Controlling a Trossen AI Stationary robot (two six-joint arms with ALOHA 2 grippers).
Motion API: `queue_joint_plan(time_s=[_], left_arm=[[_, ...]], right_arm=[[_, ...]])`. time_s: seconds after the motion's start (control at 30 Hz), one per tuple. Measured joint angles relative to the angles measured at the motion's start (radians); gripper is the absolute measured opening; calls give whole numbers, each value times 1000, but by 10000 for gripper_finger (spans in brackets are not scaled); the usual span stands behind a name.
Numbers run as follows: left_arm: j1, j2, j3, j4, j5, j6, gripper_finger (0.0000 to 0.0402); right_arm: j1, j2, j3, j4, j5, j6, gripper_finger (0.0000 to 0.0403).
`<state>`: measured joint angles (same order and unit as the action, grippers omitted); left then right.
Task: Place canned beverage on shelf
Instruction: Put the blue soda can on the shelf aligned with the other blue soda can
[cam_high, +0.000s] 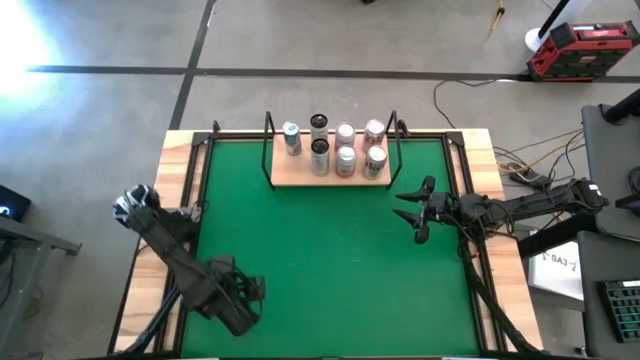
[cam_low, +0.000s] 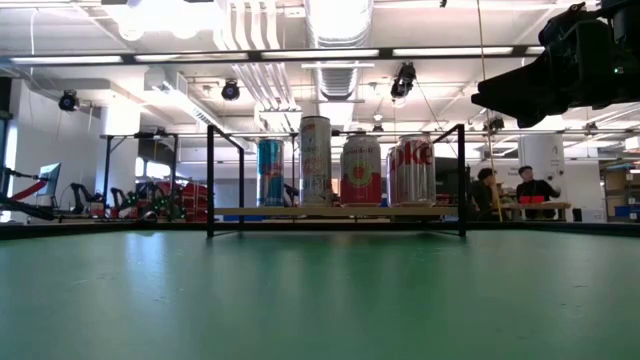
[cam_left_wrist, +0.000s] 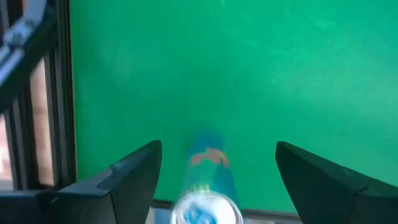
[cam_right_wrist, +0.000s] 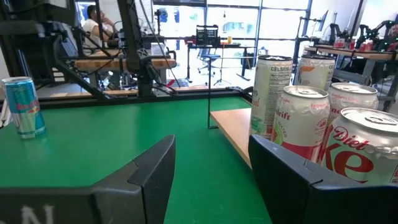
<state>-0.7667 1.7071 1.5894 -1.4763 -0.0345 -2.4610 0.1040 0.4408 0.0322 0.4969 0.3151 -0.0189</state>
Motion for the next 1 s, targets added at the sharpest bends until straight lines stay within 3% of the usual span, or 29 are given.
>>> queue_joint_plan(time_s=[0.3, 0.47, 1.0], left_arm=[[-85, 191, 242, -89, 1, -247, 276], [-117, 224, 242, -84, 4, -358, 269], [-124, 288, 234, -10, 21, -479, 267]], right_arm=[[0, 0, 0, 0, 0, 0, 194], [0, 0, 0, 0, 0, 0, 194], [0, 0, 0, 0, 0, 0, 194]])
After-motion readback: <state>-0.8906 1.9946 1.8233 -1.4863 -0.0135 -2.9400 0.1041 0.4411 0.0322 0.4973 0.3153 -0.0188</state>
